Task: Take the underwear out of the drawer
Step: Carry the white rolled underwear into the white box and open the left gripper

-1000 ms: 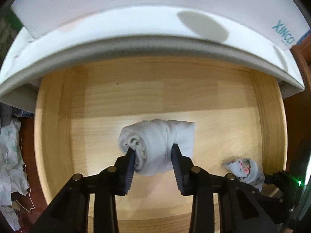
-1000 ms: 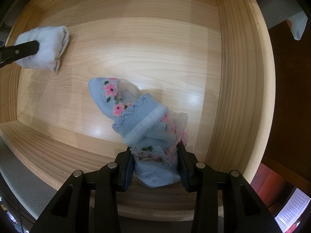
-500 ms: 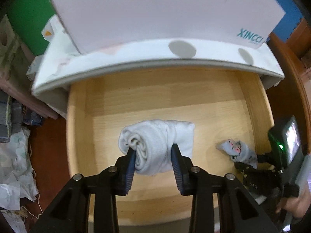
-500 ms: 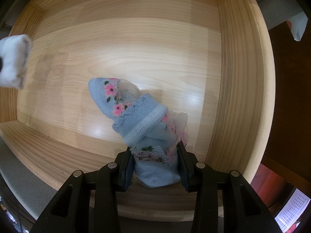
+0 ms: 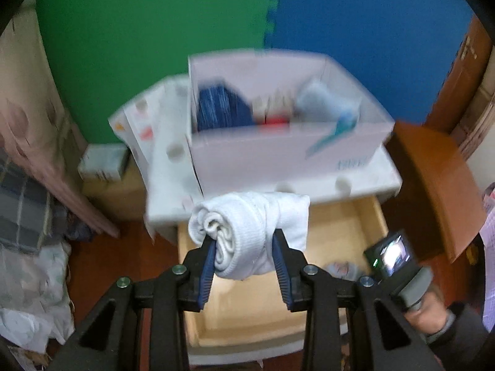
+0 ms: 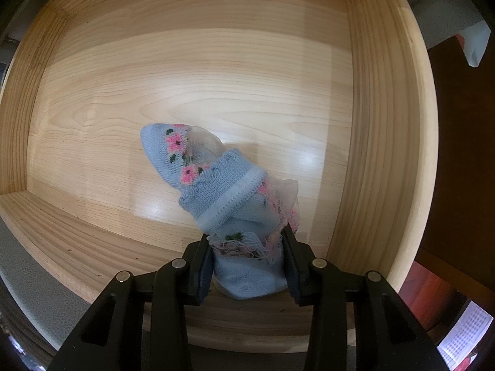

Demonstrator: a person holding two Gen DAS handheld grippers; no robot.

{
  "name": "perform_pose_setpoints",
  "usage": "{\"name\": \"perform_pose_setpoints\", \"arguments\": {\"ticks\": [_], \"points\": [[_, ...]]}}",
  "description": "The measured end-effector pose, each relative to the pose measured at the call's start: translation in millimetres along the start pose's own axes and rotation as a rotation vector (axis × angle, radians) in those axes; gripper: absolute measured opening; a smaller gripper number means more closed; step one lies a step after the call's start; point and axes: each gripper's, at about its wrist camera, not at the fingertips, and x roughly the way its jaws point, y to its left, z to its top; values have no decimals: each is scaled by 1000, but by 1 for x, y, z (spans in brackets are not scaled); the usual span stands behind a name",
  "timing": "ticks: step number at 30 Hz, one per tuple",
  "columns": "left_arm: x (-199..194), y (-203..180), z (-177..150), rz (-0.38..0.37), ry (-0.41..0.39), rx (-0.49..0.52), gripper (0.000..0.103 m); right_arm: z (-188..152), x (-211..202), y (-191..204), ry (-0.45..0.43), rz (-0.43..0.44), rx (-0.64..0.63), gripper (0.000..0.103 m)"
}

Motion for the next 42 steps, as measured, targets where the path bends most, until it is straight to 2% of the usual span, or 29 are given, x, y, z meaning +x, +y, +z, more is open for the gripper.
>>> {"name": "perform_pose_setpoints", "arguments": {"ticks": [4,8,12,16,19,22,26,37,39,42], "points": [[-36,10,43,18,-93,-7,35,-1,0,-1,1,0,0,37],[-45,13,82,33,-153,9,35,2,-1,0,1,-1,-1,37],[-22,6,112,46,-142,23,35,2,-2,0,0,-1,-1,37],[17,-2,131,60,-98,29,35,3,-3,0,1,0,-1,37],[46,-12,132,41,-56,36,35,4,-3,0,1,0,-1,37],[78,-27,129,66,-20,76,35,4,-3,0,2,0,-3,37],[108,-29,122,74,10,76,36,4,-3,0,1,0,-4,37],[111,-29,122,73,-8,68,47,5,-3,0,2,1,-4,37],[108,-28,123,64,-7,54,51,5,-4,0,2,1,-4,37],[98,-26,123,39,-12,32,53,5,-4,-1,2,1,-5,37]]}}
